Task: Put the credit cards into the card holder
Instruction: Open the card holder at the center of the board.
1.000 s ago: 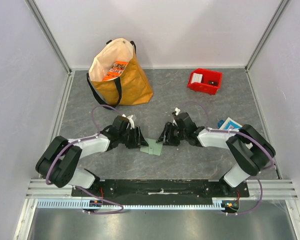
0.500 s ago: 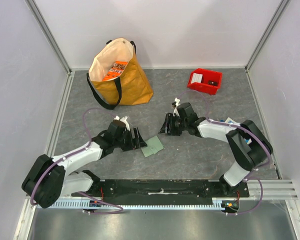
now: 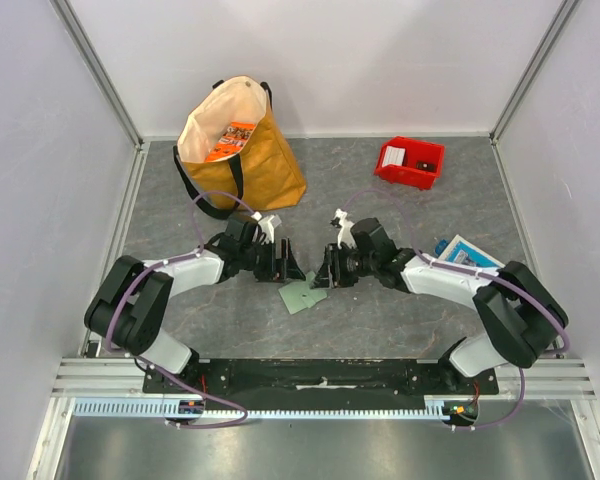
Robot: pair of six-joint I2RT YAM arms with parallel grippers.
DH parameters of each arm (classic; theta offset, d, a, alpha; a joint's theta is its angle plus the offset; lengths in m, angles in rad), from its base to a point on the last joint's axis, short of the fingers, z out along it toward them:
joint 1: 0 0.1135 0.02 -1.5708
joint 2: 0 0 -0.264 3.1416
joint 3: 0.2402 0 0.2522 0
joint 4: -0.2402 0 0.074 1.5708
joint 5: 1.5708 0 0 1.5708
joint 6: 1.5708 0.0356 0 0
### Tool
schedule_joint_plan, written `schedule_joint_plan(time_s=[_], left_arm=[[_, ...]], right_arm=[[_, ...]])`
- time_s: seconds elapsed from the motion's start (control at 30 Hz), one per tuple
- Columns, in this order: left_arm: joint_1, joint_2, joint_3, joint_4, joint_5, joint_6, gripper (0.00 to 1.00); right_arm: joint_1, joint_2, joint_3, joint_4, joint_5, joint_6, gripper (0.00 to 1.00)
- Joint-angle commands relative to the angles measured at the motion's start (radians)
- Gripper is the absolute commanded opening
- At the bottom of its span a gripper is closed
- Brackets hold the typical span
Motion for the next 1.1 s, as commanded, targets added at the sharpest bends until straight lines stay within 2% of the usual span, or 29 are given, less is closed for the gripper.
schedule_joint_plan(time_s=[0.0,0.1,0.23,0.47,0.67,0.87,1.07], left_arm=[[0.002,0.019,-0.027,0.076,0.124,0.054,0.82],[0.002,0.028,-0.056,0.088,0.141,0.054,0.82],[0.0,0.042,-0.091,0.111,0.149,0.049,0.82],[0.003,0.048,-0.119,0.119,0.132,0.037,0.82],[0.006,0.006,-0.125,0.076,0.057,0.045,0.82],[0.008,0.025,-0.111,0.036,0.017,0.06,0.82],[0.008,0.057,-0.11,0.052,0.104,0.063,0.78]], right_arm=[[0.044,0.056,0.009,0.04,0.018,0.034,0.42],[0.047,0.106,-0.001,0.069,0.02,0.07,0.37],[0.052,0.154,-0.038,0.128,0.032,0.093,0.36],[0.053,0.209,-0.037,-0.032,0.185,0.079,0.26],[0.052,0.217,-0.089,-0.092,0.256,0.061,0.24],[0.053,0.226,-0.168,-0.019,0.259,0.059,0.22],[0.053,0.252,-0.181,0.01,0.261,0.059,0.22]])
